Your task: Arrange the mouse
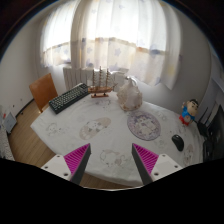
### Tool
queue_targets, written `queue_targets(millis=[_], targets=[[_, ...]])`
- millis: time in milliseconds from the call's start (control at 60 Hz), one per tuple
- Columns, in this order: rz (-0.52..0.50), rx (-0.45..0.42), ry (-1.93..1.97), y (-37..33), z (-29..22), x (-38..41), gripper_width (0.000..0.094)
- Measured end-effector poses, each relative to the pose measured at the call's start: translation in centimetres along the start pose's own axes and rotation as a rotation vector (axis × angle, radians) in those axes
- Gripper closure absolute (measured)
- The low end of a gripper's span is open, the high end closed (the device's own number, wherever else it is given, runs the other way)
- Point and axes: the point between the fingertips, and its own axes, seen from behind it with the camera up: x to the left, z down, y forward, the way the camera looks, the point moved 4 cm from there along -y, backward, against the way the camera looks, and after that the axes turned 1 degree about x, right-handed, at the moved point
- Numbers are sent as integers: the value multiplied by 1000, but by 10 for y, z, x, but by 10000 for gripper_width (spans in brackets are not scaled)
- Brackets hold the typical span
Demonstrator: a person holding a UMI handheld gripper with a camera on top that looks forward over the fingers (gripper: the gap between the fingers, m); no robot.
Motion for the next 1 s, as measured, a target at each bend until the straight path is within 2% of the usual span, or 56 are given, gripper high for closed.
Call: queue_targets(millis=[233, 533, 767, 1000], targets=[[90, -10, 19, 1, 23, -56, 82], [267, -7, 159, 0, 71, -180, 83], [369, -23, 224, 4, 109, -270, 82], [385, -69, 231, 33, 120, -321, 82]])
